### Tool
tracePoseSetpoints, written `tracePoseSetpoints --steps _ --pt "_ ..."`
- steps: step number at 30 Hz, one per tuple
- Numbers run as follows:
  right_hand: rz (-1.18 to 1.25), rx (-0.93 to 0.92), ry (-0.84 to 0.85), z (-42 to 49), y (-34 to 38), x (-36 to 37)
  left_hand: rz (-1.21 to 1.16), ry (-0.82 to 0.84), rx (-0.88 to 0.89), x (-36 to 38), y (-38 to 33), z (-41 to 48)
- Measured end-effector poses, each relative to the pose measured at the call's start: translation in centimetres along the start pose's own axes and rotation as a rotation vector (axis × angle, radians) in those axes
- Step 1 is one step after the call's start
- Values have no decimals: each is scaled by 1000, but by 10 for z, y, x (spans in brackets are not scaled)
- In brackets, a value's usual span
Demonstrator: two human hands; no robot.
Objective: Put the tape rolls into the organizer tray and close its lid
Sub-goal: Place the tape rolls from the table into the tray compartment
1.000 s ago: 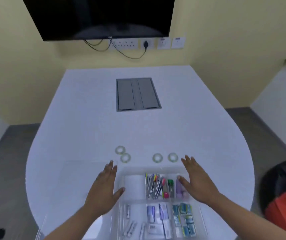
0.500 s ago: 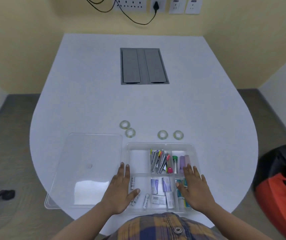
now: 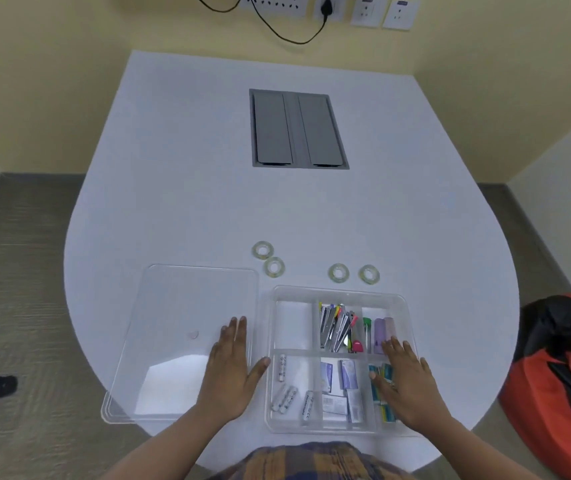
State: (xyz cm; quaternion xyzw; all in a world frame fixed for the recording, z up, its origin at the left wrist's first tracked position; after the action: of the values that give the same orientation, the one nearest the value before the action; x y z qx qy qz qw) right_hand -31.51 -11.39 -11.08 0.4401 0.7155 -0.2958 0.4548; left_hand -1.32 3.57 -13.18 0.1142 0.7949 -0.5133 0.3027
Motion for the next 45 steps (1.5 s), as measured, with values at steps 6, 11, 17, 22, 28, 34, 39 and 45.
tracePoseSetpoints --steps 6,11,17,22,28,34,39,45 --pt "193 -21 -217 11 23 -36 216 11 -7 -28 29 13" --pt "392 -79 -288 41 23 -68 220 66 -181 -10 22 36" --pt "376 -127 -310 103 9 -107 277 187 -264 9 31 43" --pt "278 -19 -156 164 -3 -113 279 244 -289 10 27 44" --pt "121 83 -22 197 -13 -99 271 263 -303 9 27 45" --pt "80 102 43 212 -4 -82 265 256 -299 14 39 45" --pt "64 143 44 218 -2 -78 280 242 -291 14 42 44" --pt "123 94 -92 204 4 -95 292 219 -287 14 42 45"
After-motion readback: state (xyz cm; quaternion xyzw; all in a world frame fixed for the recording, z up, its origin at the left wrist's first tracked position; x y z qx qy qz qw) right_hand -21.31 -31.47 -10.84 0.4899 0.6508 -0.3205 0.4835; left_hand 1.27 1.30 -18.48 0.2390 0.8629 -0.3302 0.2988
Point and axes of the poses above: each hand's wrist, its own z-axis towards the middle knuckle, its own x-axis out of the palm, y = z × x, the point moved 7 cm from there along z, towards the middle knuckle, and after that the axes turned 14 degrees about -z, right-handed, at the moved point
